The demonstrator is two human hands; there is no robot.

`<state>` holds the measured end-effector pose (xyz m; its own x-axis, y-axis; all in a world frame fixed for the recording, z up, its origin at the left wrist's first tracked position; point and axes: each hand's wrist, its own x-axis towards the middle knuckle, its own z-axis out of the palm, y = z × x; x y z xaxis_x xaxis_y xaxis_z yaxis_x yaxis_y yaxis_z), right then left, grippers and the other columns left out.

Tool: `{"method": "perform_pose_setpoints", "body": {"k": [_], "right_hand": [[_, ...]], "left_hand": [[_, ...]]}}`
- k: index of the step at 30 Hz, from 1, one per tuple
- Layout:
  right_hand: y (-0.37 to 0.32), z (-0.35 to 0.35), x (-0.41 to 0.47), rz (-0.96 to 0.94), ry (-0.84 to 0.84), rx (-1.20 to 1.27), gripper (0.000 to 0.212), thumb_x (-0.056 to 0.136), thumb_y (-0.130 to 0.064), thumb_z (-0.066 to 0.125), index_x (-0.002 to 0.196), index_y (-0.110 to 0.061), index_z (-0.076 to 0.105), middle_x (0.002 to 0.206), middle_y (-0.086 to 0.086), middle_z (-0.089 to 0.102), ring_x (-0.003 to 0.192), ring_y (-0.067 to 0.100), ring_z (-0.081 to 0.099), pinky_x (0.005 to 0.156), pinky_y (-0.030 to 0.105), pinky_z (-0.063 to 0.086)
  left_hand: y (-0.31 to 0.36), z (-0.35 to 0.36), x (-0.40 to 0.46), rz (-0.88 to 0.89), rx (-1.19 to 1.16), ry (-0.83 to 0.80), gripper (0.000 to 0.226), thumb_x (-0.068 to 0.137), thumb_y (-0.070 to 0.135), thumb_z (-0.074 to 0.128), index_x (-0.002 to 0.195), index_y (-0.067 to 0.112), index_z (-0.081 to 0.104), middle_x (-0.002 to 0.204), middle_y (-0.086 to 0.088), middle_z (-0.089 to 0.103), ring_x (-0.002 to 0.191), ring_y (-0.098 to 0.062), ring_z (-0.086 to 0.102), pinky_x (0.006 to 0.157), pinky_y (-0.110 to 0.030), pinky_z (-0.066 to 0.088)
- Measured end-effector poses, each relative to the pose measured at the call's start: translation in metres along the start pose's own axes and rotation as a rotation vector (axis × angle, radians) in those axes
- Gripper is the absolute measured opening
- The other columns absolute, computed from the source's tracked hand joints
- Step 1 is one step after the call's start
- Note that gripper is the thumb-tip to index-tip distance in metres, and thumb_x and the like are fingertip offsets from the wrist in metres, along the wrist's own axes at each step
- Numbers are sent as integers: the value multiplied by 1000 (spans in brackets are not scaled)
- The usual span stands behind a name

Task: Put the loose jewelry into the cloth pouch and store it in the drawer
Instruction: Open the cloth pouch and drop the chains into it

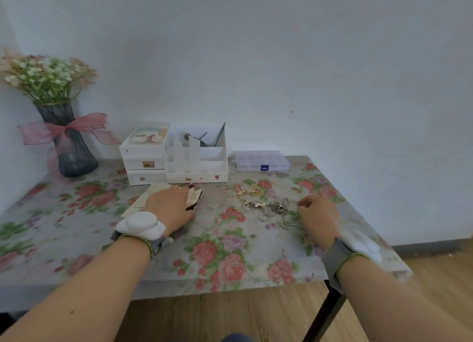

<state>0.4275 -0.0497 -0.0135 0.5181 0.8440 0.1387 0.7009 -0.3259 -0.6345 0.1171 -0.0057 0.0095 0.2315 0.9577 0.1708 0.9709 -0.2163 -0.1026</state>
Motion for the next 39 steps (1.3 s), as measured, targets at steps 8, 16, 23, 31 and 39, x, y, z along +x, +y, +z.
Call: {"method": "perform_pose_setpoints", "body": {"k": [8,16,23,31,39], "right_hand": [[-20,17,3,-107,-74,-86,19,84,-20,60,93,-21,77,88,0,74,78,19,67,67,26,51],[-29,29,17,-69,-146,-192,19,90,-14,53,89,-10,71,90,7,72,79,23,67,66,29,52],[-29,25,22,-43,-7,-67,14,92,-18,50,87,-16,63,78,1,61,69,20,55,64,27,40],[-26,15,19,-70,-153,-103,17,80,-39,68,76,-22,69,71,-6,69,68,14,64,57,25,46],[-40,19,19,-77,-157,-60,16,92,-19,52,87,-12,66,86,7,72,69,21,64,62,31,52]], "left_hand": [[6,0,9,-24,-95,111,23,90,26,41,86,13,59,97,-7,65,84,-26,61,69,-30,42],[6,5,17,-50,-318,230,19,84,31,47,77,19,59,83,0,63,76,-22,58,62,-29,39],[3,12,22,-85,-399,195,15,80,32,49,70,24,56,77,4,64,69,-17,56,51,-25,30],[3,20,19,-141,-405,145,15,78,35,48,68,27,57,68,7,61,62,-12,53,48,-23,30],[-3,21,22,-149,-448,101,16,77,36,50,68,25,59,67,8,64,56,-3,50,46,-20,31]]}}
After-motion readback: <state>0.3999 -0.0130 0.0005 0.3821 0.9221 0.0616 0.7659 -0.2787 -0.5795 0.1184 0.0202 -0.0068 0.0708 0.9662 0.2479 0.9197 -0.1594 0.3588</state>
